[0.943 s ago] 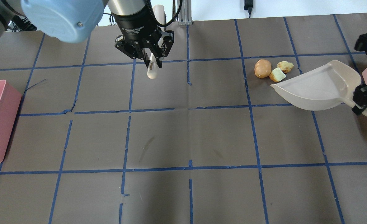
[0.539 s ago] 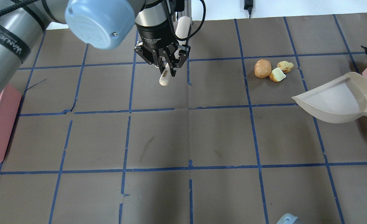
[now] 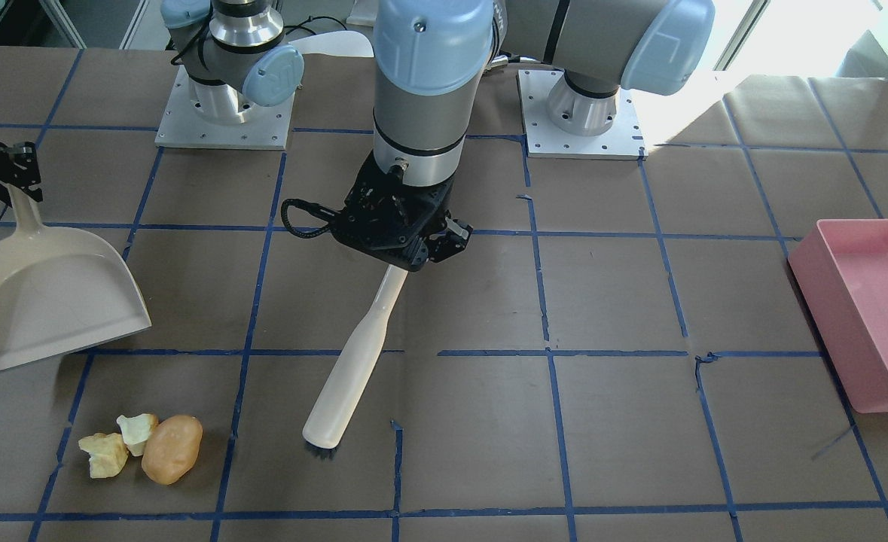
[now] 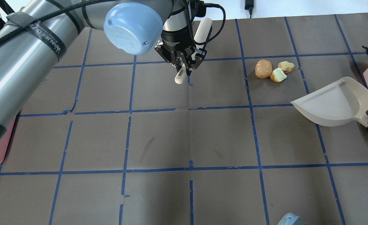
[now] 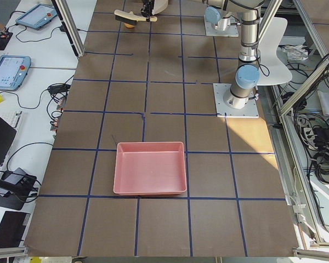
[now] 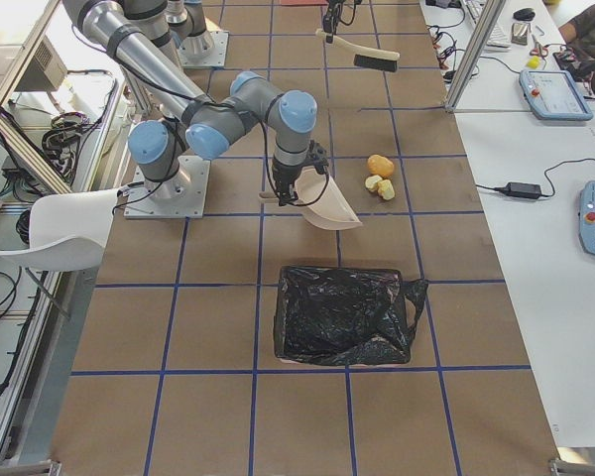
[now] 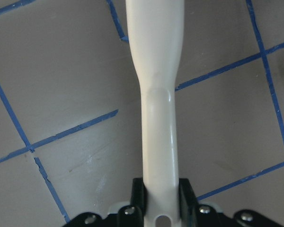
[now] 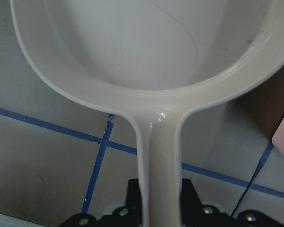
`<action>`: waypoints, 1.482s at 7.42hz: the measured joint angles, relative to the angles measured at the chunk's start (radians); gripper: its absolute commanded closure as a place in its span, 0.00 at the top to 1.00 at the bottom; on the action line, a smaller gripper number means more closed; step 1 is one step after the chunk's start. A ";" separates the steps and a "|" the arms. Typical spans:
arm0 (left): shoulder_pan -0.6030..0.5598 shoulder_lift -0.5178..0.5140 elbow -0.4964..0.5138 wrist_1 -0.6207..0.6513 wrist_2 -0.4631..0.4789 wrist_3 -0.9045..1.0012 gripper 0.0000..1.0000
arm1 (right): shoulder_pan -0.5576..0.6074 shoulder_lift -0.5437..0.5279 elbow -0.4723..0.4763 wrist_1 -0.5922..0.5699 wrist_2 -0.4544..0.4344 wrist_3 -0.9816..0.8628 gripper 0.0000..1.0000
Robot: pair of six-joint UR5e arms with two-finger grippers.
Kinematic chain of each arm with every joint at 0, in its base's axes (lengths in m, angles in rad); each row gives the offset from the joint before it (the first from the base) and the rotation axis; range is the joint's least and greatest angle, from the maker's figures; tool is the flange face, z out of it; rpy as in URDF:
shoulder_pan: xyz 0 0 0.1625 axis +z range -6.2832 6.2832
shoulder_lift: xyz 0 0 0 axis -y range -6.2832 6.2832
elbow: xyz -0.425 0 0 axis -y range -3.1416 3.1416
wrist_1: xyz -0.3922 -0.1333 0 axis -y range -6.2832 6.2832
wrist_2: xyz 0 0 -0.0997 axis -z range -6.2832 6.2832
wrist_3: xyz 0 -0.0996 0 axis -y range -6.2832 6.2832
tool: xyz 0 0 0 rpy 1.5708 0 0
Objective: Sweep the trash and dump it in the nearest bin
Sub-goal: 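Move the brush with the left gripper behind the potato and bread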
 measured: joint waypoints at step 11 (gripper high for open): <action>-0.215 -0.517 0.365 0.143 0.030 -0.058 0.00 | 0.007 0.264 -0.126 -0.173 -0.004 -0.359 0.06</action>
